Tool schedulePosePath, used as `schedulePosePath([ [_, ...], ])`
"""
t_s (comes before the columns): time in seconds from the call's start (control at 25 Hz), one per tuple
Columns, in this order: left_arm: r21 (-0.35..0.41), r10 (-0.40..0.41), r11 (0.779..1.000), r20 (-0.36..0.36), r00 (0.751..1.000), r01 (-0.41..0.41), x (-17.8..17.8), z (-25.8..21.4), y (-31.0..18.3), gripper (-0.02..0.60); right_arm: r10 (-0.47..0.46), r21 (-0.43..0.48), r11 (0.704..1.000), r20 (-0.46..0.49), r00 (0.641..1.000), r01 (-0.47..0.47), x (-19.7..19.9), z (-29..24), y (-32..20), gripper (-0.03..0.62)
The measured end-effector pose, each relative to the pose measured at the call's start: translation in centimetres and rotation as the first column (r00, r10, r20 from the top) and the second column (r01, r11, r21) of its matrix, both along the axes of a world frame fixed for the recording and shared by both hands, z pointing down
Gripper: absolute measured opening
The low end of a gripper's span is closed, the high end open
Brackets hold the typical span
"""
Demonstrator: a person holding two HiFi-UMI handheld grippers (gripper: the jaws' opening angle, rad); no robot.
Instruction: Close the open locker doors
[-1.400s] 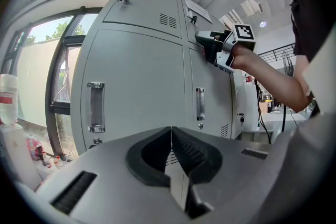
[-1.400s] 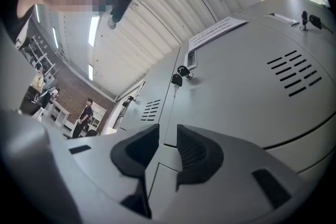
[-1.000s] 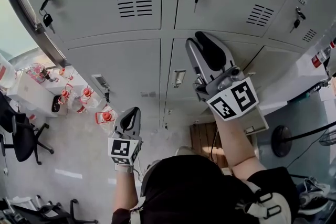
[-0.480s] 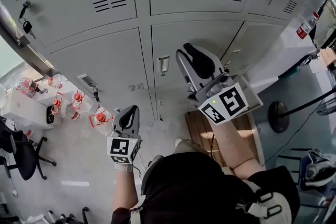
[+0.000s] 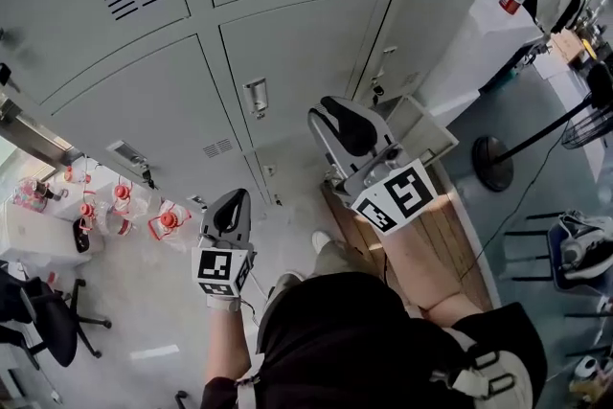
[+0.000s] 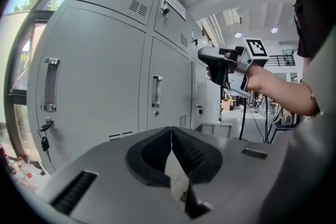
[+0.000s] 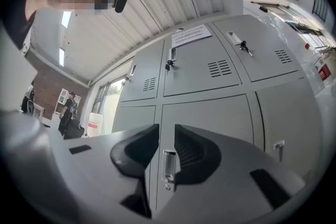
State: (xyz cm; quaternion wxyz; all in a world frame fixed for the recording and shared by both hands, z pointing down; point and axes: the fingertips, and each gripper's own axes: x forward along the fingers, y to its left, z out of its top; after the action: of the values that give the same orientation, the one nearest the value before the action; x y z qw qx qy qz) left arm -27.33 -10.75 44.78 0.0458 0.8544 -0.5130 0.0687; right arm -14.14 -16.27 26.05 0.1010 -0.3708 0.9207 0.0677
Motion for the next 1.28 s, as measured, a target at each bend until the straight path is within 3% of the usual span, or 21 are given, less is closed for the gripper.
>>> schedulePosePath([
  [0.36,-0.019,0.146,0.989,0.004,0.989,-0.146,4.1,1.5,0.0,0.009,0.119,-0.082,0.989,-0.022,0.993,-0.12,4.0,4.6,2.4,0.1],
  [0.72,-0.042,0.239,0.97,0.021,0.971,-0.238,9.2,2.1,-1.8,0.009,0.206,-0.15,0.965,-0.073,0.976,-0.215,9.6,9.2,2.9,0.1],
  [1.28,-0.106,0.323,0.943,0.065,0.944,-0.315,19.4,3.1,-5.6,0.009,0.34,-0.262,0.895,-0.12,0.933,-0.36,23.7,15.7,0.2,0.1],
])
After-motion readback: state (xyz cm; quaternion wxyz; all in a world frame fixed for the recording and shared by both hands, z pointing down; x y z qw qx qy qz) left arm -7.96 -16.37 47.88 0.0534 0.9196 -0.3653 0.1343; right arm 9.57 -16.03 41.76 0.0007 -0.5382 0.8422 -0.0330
